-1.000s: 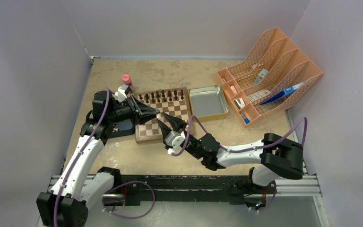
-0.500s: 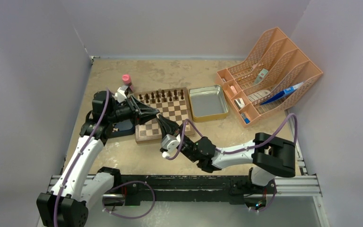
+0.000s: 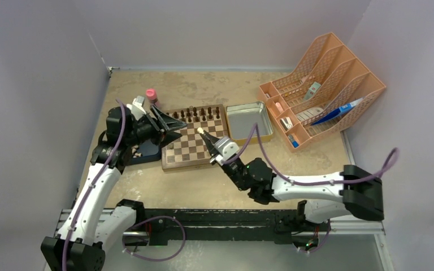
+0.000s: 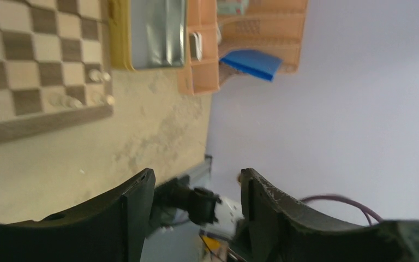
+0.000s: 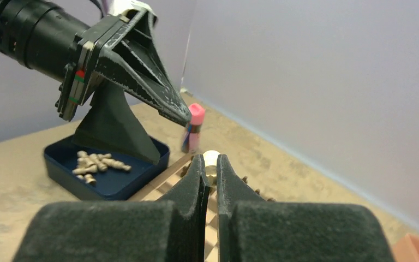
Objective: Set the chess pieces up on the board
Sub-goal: Place the chess piece on the chessboard.
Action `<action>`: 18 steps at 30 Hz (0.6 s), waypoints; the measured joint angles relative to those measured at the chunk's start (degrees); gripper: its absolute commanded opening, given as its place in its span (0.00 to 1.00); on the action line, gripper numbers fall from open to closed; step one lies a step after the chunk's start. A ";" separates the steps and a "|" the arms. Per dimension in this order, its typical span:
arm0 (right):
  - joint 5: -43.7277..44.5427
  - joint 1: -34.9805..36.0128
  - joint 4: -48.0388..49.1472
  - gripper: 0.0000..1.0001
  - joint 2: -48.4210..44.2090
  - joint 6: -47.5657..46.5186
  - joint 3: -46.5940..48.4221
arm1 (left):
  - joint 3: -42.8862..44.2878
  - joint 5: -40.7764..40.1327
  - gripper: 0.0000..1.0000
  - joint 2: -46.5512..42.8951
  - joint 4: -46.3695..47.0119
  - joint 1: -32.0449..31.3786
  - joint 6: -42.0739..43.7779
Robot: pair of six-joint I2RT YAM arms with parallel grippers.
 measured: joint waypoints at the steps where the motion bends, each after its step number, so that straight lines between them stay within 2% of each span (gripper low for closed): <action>1: 0.70 -0.07 -3.78 0.00 -2.14 3.43 0.35 | 0.66 -2.93 0.64 -0.26 -1.29 -0.02 1.97; 6: 1.79 -1.16 -22.91 0.00 -8.11 18.69 5.81 | 1.55 -19.41 0.69 -4.33 -4.39 -0.02 13.73; 9: 2.51 -2.08 -35.63 0.00 -8.57 27.65 10.36 | 0.50 -26.51 0.71 -9.01 -1.66 -0.02 23.65; 13: 1.81 -4.02 -50.03 0.00 -6.40 37.38 16.06 | -0.83 -29.14 0.73 -12.17 0.26 -0.02 34.27; 18: -1.14 -8.90 -64.81 0.00 0.09 47.58 22.73 | -0.85 -28.00 0.74 -9.40 -1.16 -0.02 43.47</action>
